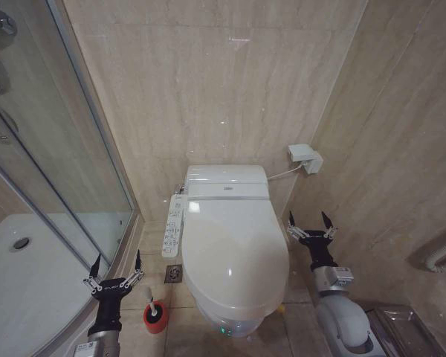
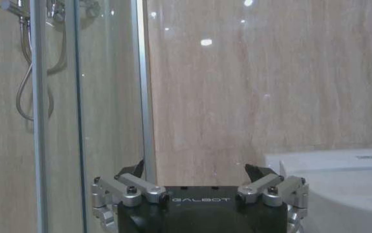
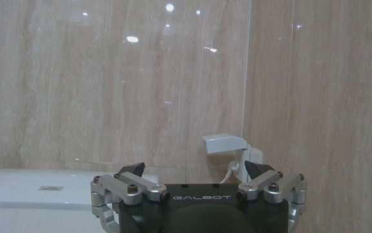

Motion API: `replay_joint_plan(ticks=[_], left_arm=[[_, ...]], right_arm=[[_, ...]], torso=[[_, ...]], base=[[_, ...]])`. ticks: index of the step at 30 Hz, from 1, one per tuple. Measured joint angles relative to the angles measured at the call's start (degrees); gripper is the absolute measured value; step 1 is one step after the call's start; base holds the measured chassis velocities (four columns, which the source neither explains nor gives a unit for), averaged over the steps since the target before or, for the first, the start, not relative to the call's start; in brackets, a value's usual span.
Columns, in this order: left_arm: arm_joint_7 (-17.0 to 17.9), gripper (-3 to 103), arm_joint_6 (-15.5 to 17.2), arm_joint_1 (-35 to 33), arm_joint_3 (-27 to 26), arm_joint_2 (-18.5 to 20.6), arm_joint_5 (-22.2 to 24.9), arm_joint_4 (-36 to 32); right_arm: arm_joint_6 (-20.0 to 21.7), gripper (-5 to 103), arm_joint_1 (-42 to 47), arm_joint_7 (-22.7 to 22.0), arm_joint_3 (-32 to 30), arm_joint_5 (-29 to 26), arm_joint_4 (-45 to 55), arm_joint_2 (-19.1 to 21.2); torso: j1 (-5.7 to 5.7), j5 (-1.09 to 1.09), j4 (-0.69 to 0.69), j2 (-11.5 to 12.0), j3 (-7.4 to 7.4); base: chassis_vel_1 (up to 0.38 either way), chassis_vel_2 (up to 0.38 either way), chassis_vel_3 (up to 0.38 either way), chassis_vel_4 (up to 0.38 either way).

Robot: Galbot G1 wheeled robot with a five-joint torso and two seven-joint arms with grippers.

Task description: Open the toilet lid, clean the toilet bowl with a toilet brush, close the toilet lid, and flush.

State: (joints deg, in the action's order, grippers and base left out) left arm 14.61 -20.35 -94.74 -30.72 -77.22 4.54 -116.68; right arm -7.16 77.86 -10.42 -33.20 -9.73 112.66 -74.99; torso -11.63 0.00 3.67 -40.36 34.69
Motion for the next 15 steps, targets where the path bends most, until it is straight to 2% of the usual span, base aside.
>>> replay_joint_plan(ticks=[3,6,7,9,10,13,14,15], left_arm=[[0.04,100,2.03,1.37,0.65,0.0,0.35,0.14],[0.17,100,7.59,5.2,2.47,0.09,1.44,0.69],[0.17,100,7.59,5.2,2.47,0.09,1.44,0.69],[0.33,100,12.07,8.25,4.0,0.16,2.33,1.14],[0.33,100,12.07,8.25,4.0,0.16,2.33,1.14],[0.56,100,18.42,12.55,6.07,0.28,3.59,1.79],[0.56,100,18.42,12.55,6.07,0.28,3.59,1.79],[0.62,100,20.66,14.07,6.77,0.31,4.03,2.01]], right_arm=[[0.0,100,0.0,-0.01,0.0,0.0,0.0,0.0],[0.0,100,0.0,-0.01,0.0,0.0,0.0,0.0],[0.0,100,0.0,-0.01,0.0,0.0,0.0,0.0],[0.0,100,0.0,-0.01,0.0,0.0,0.0,0.0],[0.0,100,0.0,-0.01,0.0,0.0,0.0,0.0],[0.0,100,-0.01,-0.02,0.0,0.0,-0.01,0.0],[0.0,100,-0.01,-0.02,0.0,0.0,-0.01,0.0],[0.0,100,0.0,-0.02,0.0,0.0,-0.01,0.0]], torso=[[0.0,0.0,-0.01,0.0,0.0],[0.0,0.0,0.01,0.0,0.0],[0.0,0.0,0.01,0.0,0.0],[0.0,0.0,0.01,0.0,0.0],[0.0,0.0,0.01,0.0,0.0],[0.0,-0.01,0.01,0.0,0.0],[0.0,-0.01,0.01,0.0,0.0],[0.0,0.0,0.01,0.0,0.0]], base=[[0.0,0.0,0.0,0.0],[0.0,0.0,0.0,0.0],[0.0,0.0,0.0,0.0],[0.0,0.0,0.0,0.0],[0.0,0.0,0.0,0.0],[0.0,0.0,0.0,0.0],[0.0,0.0,0.0,0.0],[0.0,0.0,0.0,0.0]])
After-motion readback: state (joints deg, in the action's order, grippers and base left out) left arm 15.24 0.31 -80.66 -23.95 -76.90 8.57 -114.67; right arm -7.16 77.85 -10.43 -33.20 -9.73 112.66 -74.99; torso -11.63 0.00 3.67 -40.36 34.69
